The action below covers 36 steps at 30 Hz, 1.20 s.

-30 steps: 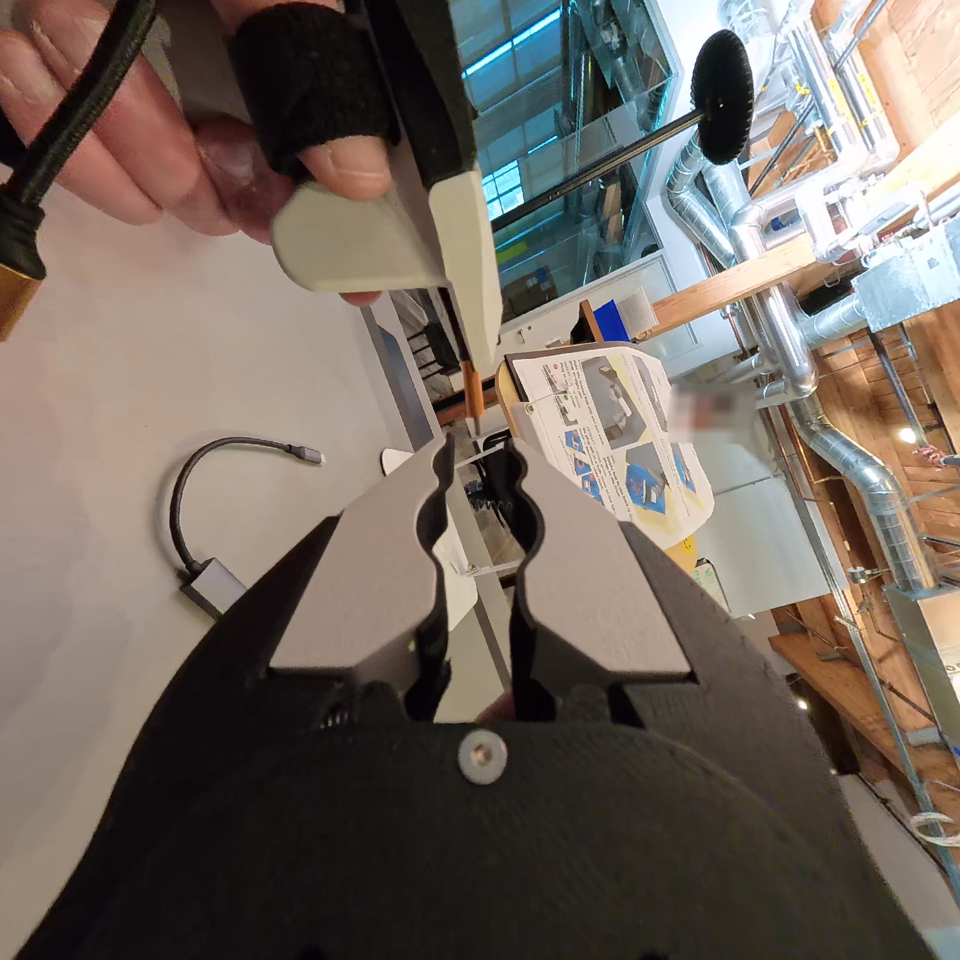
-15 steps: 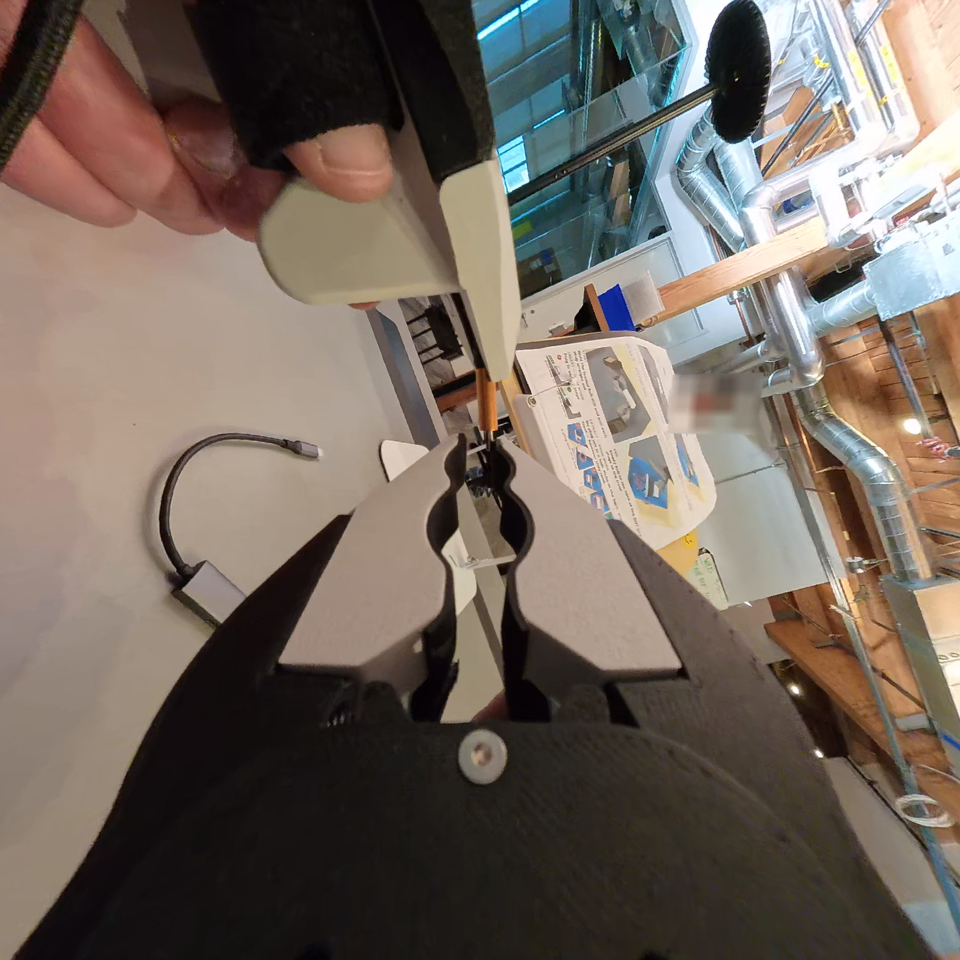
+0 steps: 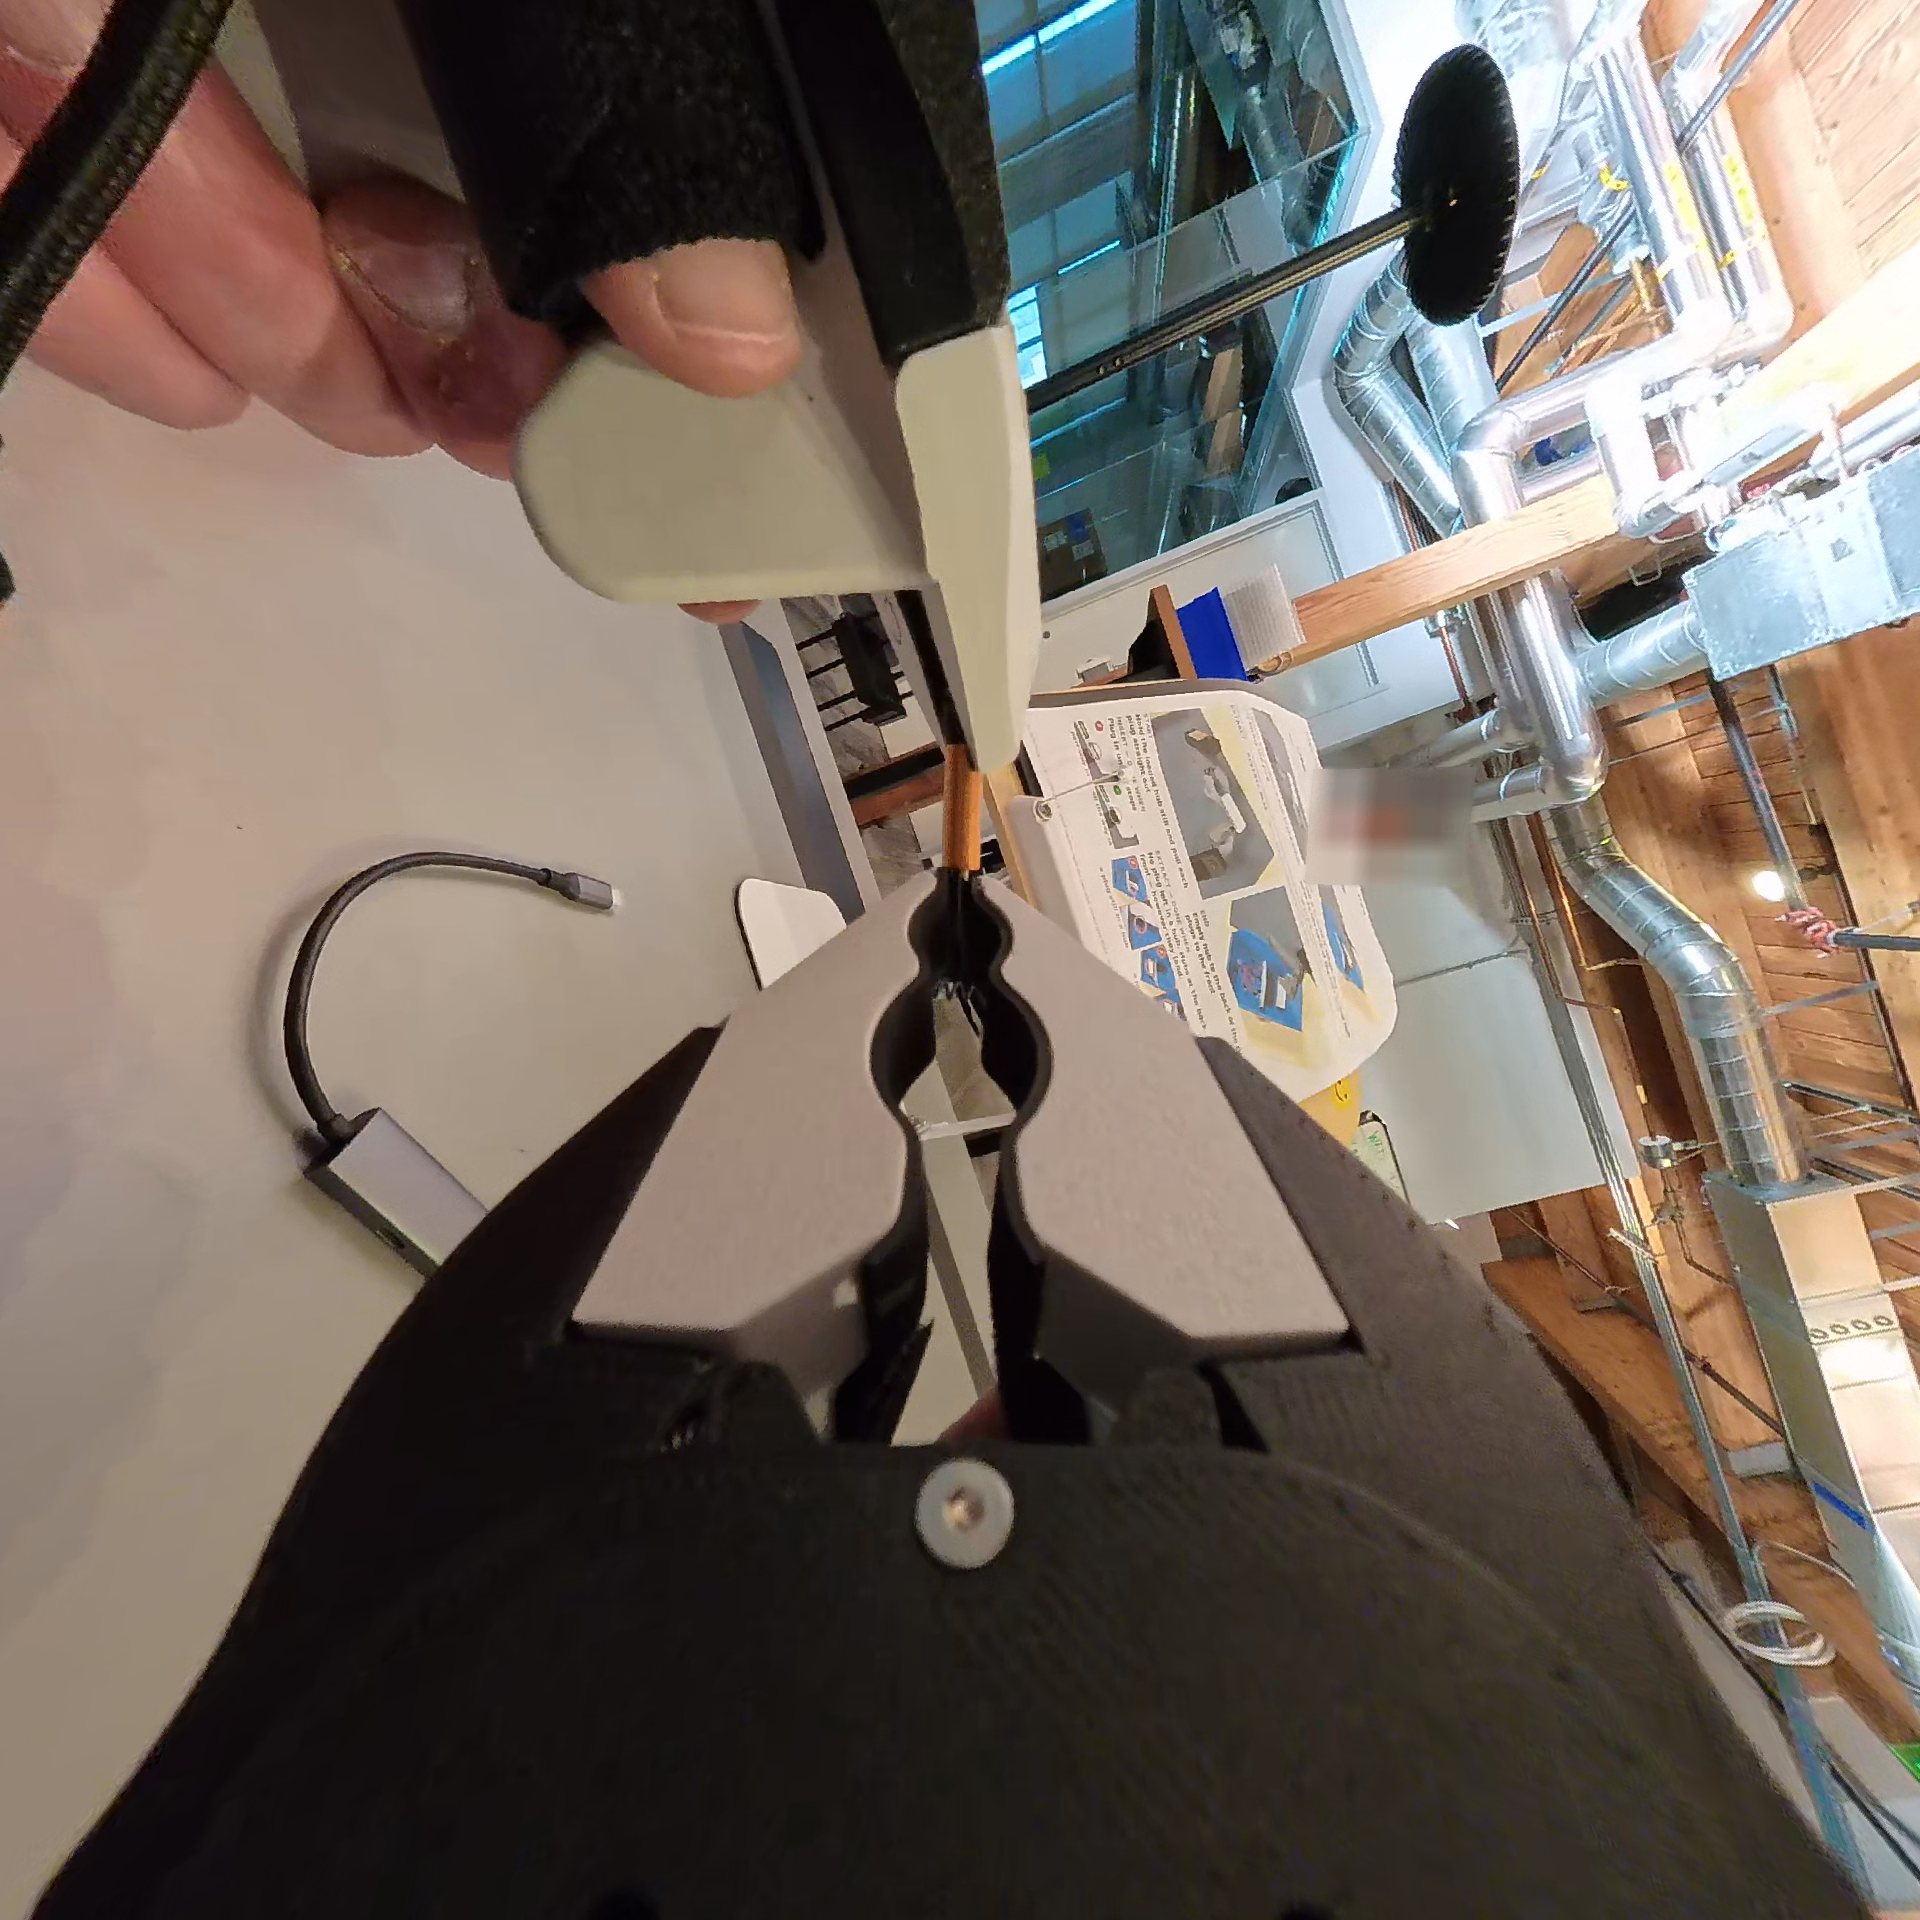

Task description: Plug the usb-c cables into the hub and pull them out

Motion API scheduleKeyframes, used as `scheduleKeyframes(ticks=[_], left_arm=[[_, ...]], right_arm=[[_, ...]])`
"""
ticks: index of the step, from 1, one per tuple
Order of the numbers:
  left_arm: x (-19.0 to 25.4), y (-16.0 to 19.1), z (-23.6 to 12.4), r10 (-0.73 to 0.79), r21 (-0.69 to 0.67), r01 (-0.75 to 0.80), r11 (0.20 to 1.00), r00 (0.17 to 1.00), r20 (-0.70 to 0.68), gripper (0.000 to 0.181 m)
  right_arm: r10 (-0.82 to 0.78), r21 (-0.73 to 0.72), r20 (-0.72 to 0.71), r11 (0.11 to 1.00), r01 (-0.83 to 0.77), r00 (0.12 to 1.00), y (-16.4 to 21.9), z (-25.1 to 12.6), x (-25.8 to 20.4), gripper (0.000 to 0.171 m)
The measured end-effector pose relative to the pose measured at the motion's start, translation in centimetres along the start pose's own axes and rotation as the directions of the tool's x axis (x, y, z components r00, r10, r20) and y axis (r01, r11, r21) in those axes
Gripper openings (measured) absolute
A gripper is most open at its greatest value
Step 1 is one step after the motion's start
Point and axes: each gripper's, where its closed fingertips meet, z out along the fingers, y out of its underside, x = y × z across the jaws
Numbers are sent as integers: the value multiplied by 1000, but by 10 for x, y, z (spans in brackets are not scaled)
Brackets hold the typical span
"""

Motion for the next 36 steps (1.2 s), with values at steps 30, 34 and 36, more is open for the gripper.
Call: scheduleKeyframes(ticks=[30, 34, 36], left_arm=[[-12, -10, -13, 18, 28, -20, 999, 998, 62, 12], [-9, -8, -12, 3, 19, -4, 1000, 999, 38, 11], [-7, -7, -11, -5, 19, 5, 1000, 1000, 29, 11]], right_arm=[[92, 2, 29, 996, -92, 995, 2, -4, -7, 16], [63, 7, 16, 998, -63, 998, -2, -2, -5, 18], [58, 23, 17, 998, -59, 998, -8, -1, -6, 20]])
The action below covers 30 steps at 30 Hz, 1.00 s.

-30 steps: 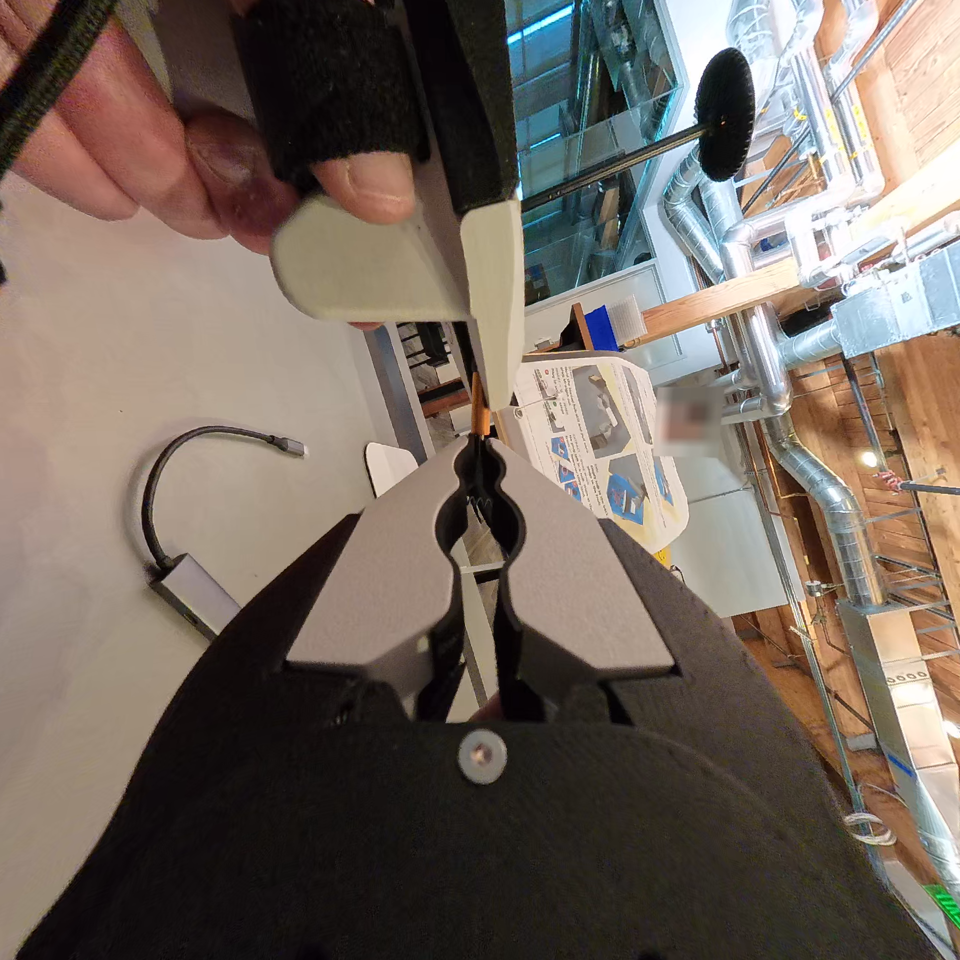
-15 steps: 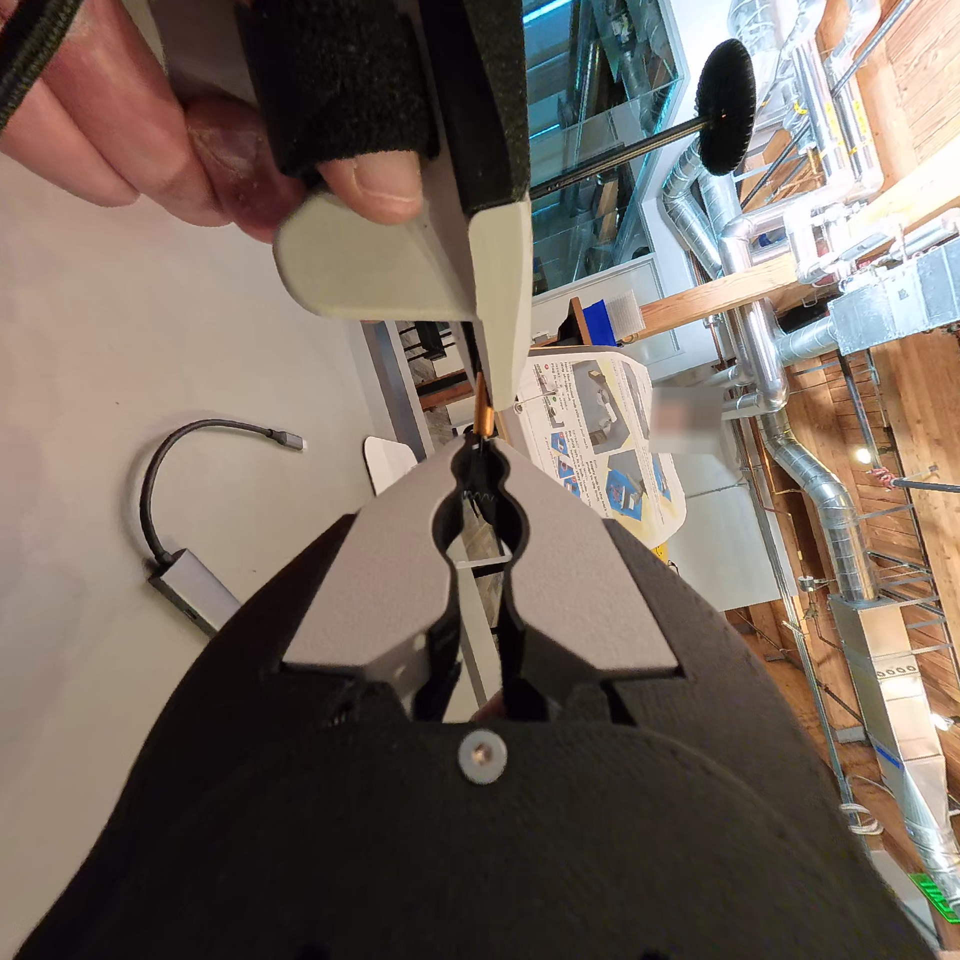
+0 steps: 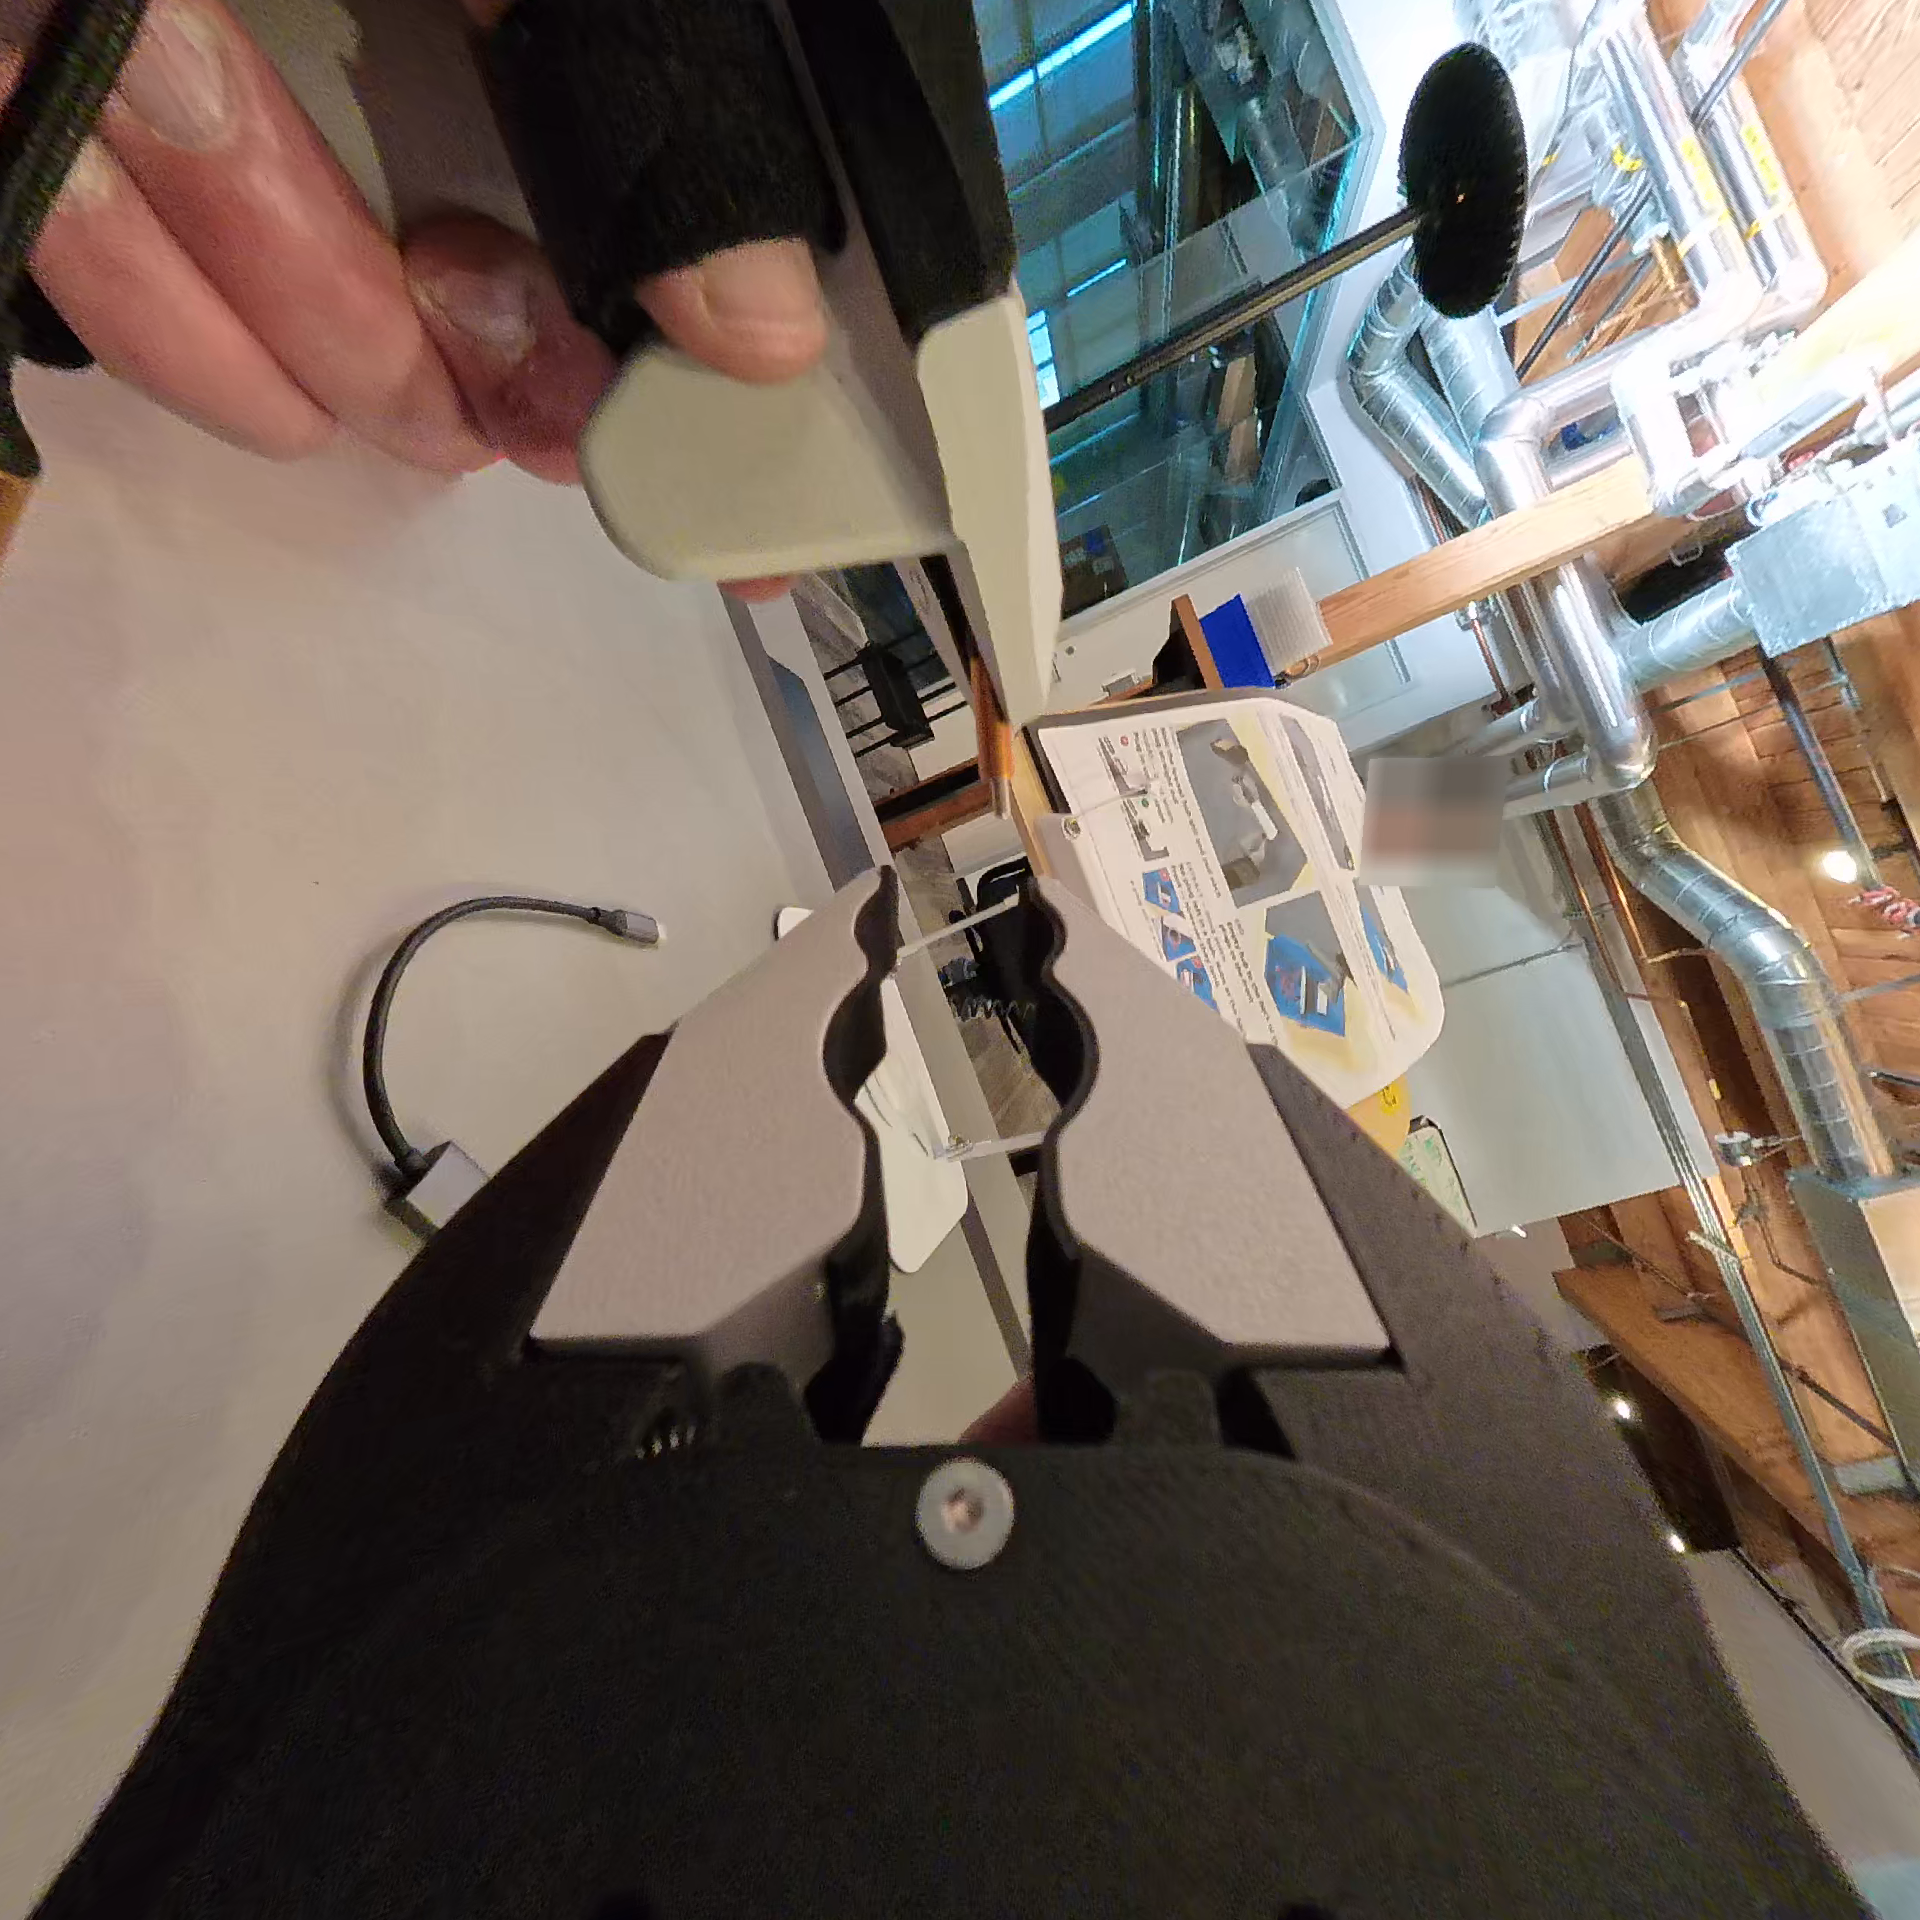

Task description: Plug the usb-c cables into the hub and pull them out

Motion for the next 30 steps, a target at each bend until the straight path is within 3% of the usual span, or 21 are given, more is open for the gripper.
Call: scheduleKeyframes(ticks=[30], left_arm=[[7, 4, 8, -15, -1, 15, 1000, 1000, 11, 11]], right_arm=[[-76, 10, -32, 997, 76, 997, -13, 7, 4, 22]])
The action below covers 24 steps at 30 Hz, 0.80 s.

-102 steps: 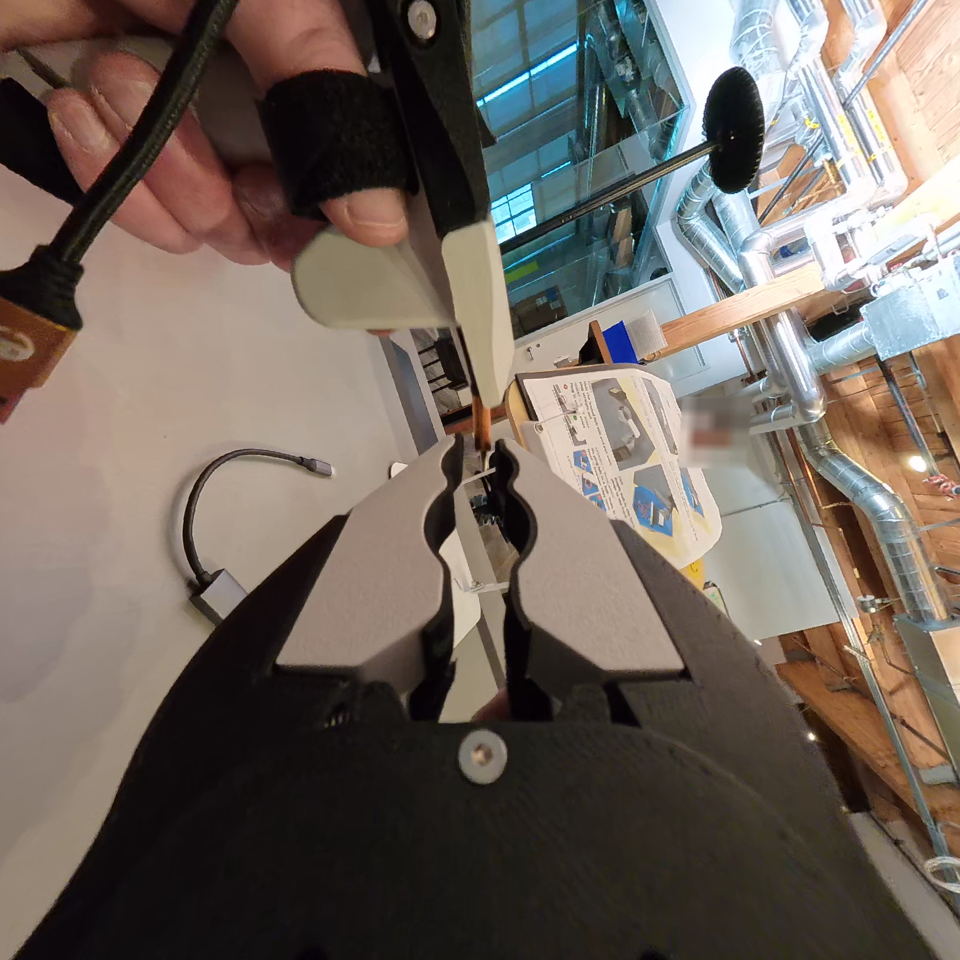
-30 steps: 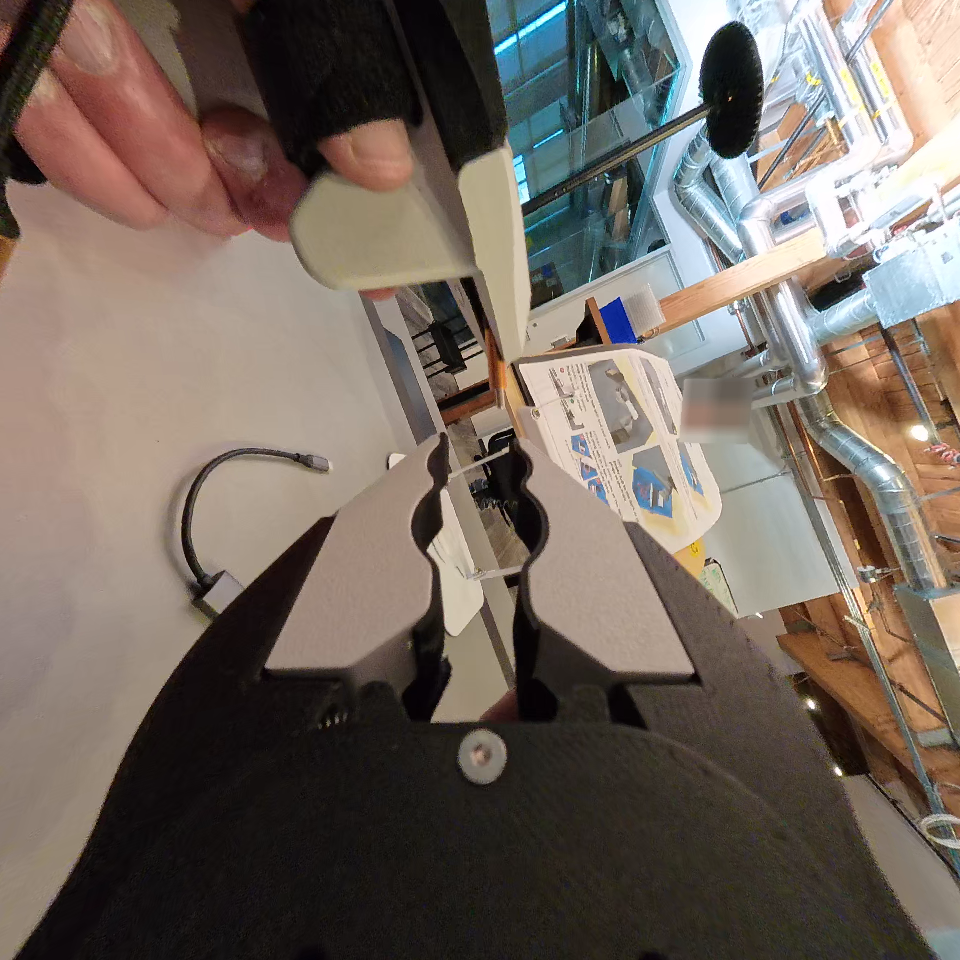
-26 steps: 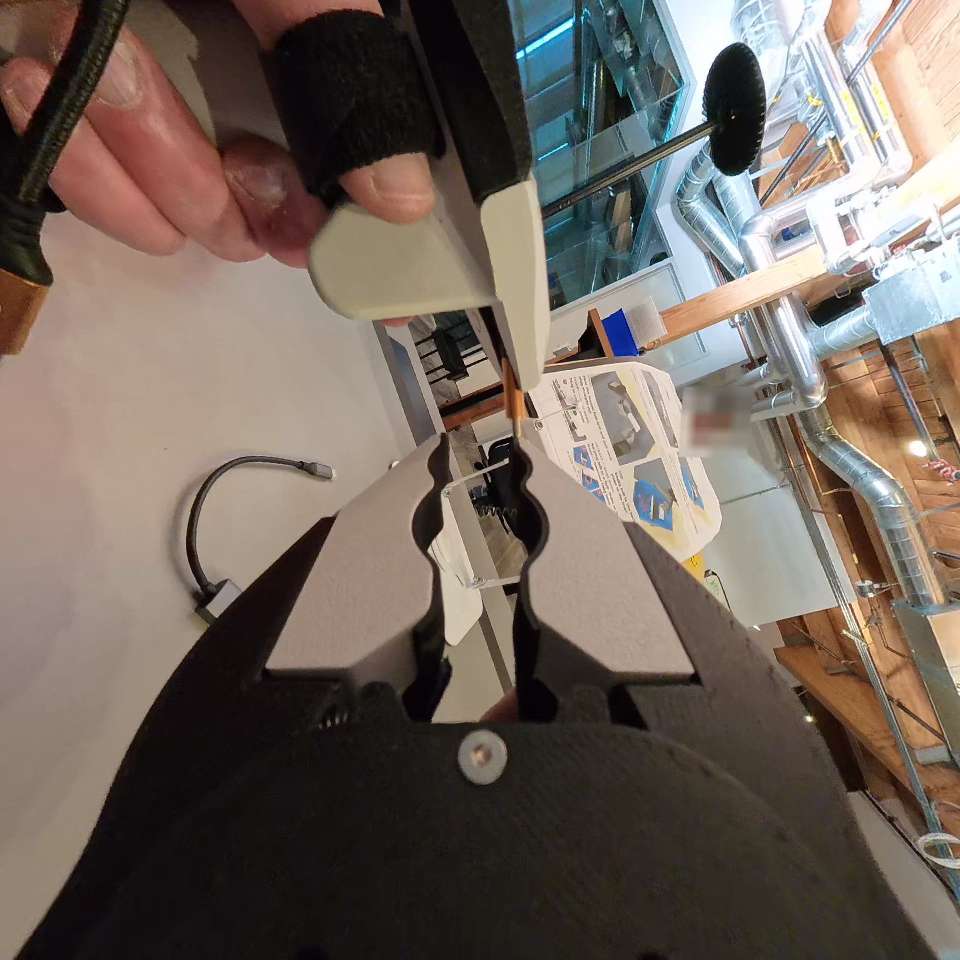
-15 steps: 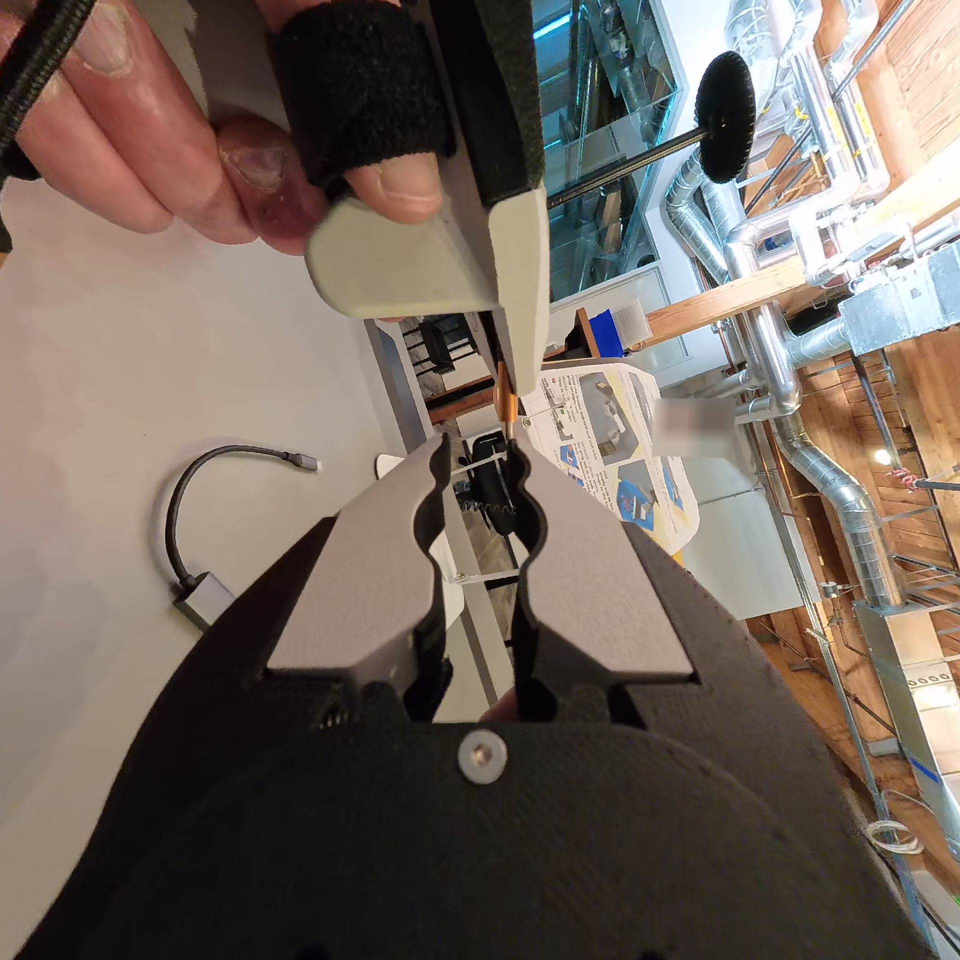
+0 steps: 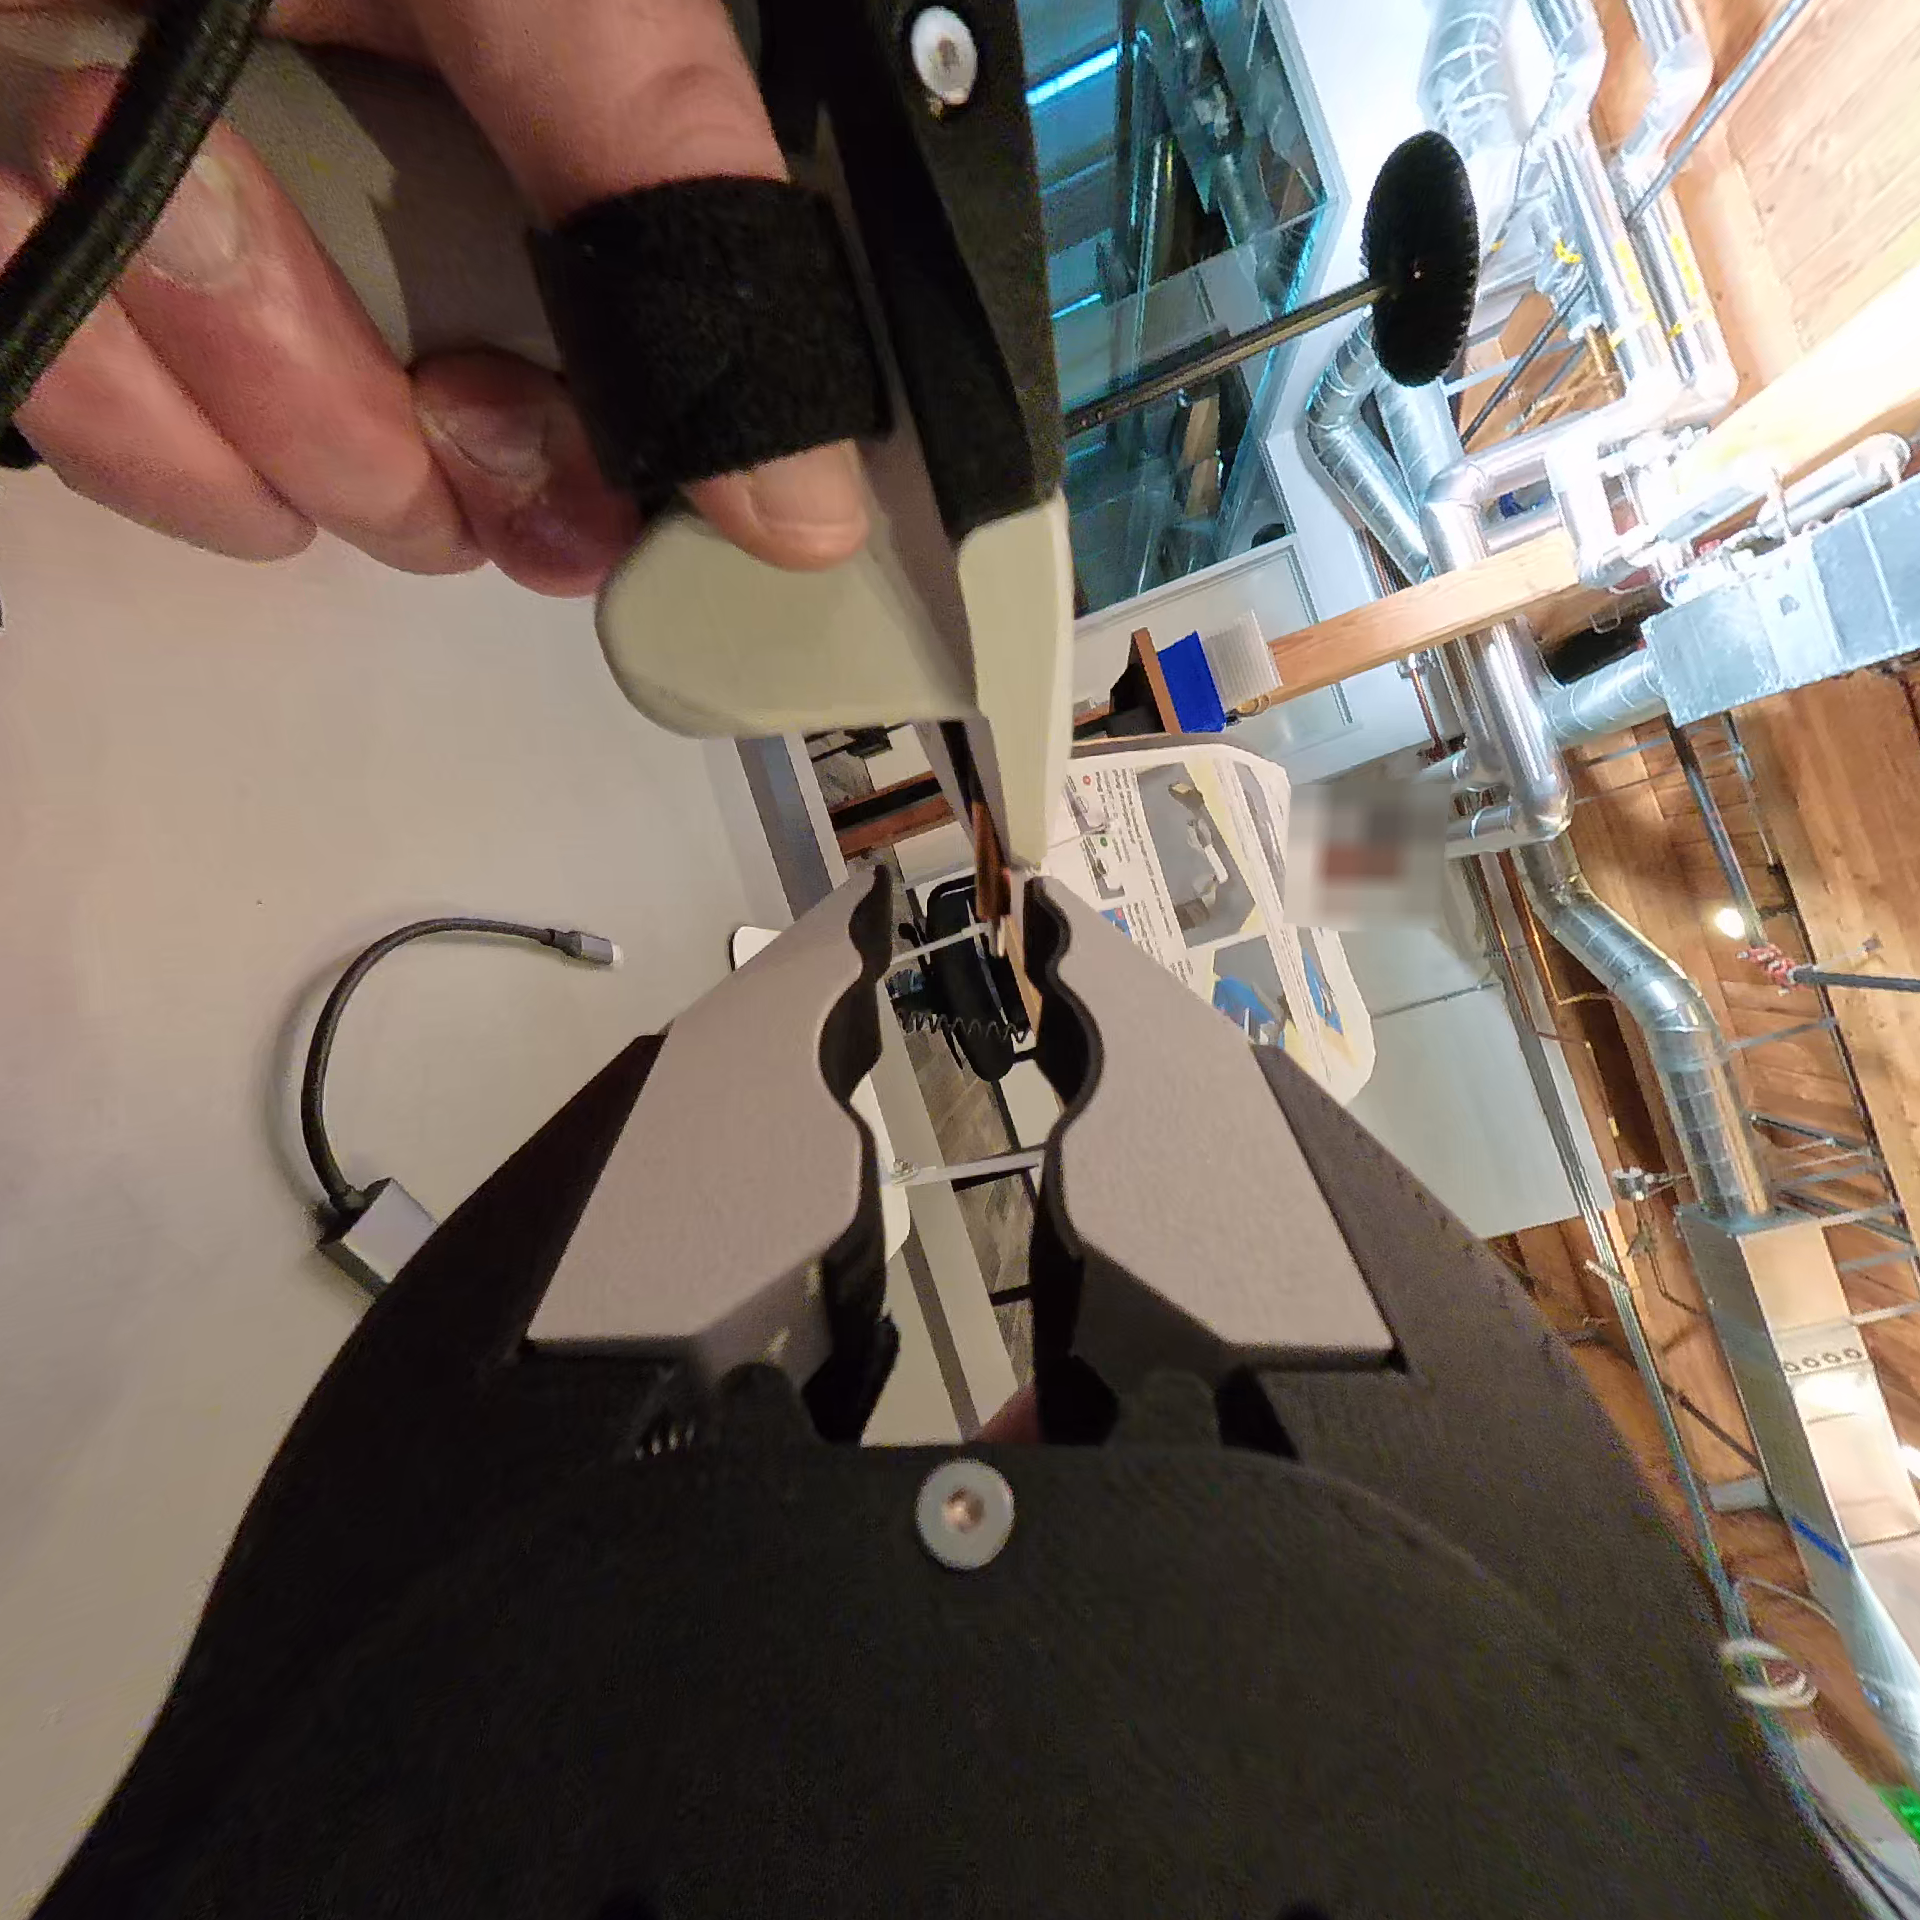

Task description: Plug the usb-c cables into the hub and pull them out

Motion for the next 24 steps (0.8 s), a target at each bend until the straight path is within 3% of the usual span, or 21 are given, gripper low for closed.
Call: scheduleKeyframes(ticks=[2, 4, 11, 18, 24], left_arm=[[1, -2, 1, 8, 5, -8, 1000, 1000, 7, 11], [0, 0, 1, 9, -9, -9, 1000, 1000, 6, 11], [3, 1, -3, 12, -12, -12, 1000, 1000, -16, 11], [8, 5, -6, 139, -60, -140, 988, 990, -20, 18], [7, 7, -8, 218, -73, -218, 973, 976, -3, 12]], right_arm=[[-12, 4, -4, 1000, 12, 1000, -1, 2, 2, 18], [-7, 11, 0, 1000, 7, 1000, 0, 2, 5, 3], [-10, 49, 49, 999, 7, 999, -4, -2, 4, 2], [12, 59, 124, 998, -20, 992, -6, -6, 0, 3], [4, 65, 149, 998, -14, 989, -9, -9, -3, 3]])
